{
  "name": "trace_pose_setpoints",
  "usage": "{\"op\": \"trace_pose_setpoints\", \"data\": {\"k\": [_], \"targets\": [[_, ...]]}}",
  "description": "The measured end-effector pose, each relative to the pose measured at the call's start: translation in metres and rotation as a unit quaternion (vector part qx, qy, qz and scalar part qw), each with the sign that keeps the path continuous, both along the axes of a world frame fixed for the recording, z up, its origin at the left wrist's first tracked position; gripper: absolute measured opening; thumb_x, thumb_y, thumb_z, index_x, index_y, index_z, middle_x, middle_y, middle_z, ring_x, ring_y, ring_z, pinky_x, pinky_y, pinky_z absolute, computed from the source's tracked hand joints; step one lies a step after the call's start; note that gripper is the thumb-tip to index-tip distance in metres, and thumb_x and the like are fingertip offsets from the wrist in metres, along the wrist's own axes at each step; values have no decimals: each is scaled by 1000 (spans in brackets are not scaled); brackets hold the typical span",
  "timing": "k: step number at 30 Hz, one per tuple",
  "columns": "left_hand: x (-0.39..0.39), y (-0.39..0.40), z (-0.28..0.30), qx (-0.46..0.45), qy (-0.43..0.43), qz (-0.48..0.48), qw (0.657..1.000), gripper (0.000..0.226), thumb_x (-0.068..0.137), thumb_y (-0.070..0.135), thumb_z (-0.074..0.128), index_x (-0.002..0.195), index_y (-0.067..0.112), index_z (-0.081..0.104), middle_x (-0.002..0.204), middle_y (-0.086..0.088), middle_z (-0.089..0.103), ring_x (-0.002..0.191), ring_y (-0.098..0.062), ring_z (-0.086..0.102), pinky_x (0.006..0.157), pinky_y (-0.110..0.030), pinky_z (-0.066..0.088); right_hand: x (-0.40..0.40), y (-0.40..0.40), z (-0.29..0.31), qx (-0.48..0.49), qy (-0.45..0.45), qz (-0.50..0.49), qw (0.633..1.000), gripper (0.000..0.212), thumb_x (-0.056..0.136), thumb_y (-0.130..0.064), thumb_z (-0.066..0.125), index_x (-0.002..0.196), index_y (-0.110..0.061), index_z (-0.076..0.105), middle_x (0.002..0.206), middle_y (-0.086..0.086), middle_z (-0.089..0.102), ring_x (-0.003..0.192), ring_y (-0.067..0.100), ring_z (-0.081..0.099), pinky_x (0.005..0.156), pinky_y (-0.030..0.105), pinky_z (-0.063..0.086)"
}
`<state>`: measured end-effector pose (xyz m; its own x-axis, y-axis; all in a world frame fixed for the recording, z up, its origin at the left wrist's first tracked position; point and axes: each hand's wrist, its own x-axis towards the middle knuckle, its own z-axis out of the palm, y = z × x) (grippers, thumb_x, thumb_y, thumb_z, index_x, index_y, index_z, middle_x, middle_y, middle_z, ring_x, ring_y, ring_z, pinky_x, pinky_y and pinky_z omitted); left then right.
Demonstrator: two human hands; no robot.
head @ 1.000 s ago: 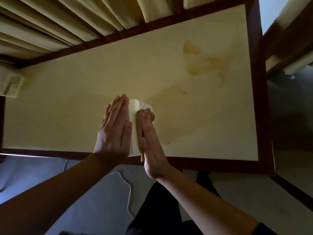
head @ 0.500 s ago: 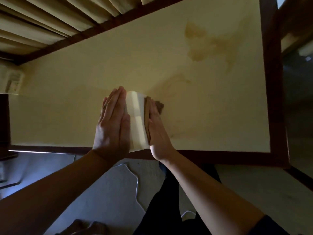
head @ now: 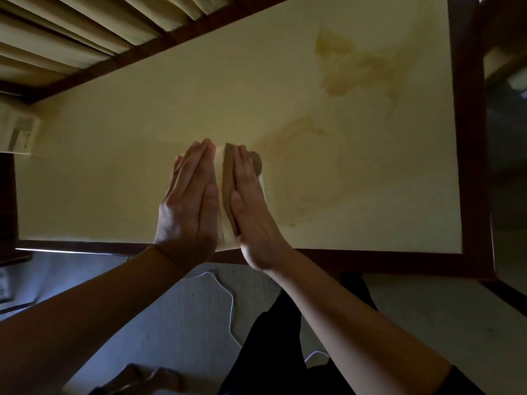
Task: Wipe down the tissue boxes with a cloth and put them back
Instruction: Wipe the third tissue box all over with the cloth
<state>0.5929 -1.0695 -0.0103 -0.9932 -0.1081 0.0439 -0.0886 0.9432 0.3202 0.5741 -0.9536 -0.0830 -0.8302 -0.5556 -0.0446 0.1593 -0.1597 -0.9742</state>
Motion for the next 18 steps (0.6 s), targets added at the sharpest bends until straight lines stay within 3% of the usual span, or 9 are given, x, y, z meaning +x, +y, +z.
{"op": "trace_pose_setpoints", "data": {"k": [5, 12, 15, 18], "targets": [[-1, -1, 0, 0, -7, 0, 1000, 55, 104, 16, 31, 153, -4, 41, 162, -16, 39, 154, -26, 32, 126, -54, 22, -32, -21, -39, 62, -22, -22, 998, 66, 111, -36, 20, 167, -2, 10, 177, 10, 5, 164, 16, -2, 133, 46, 3], [1, 1, 1, -7, -4, 1, 1000, 55, 104, 17, 31, 154, -5, 38, 163, -17, 37, 154, -28, 31, 125, -56, 23, 35, 15, -38, 42, -76, -13, 996, 58, 113, -18, 24, 167, -10, 5, 177, 3, 3, 164, 16, 0, 133, 53, 7], [1, 1, -1, -6, -4, 5, 1000, 55, 104, 17, 31, 154, -5, 38, 163, -16, 37, 154, -27, 31, 125, -56, 23, 62, 31, -30, 51, -93, 4, 994, 57, 112, -18, 23, 165, -20, 1, 177, -5, 1, 163, 13, -4, 133, 51, 5], [1, 0, 0, -10, -2, 3, 1000, 55, 104, 16, 31, 154, -5, 38, 163, -17, 37, 154, -27, 31, 125, -56, 23, 64, 28, -21, 88, -68, -4, 994, 60, 112, -23, 21, 167, -13, 1, 177, -3, -9, 162, 16, -14, 133, 49, -4]]}}
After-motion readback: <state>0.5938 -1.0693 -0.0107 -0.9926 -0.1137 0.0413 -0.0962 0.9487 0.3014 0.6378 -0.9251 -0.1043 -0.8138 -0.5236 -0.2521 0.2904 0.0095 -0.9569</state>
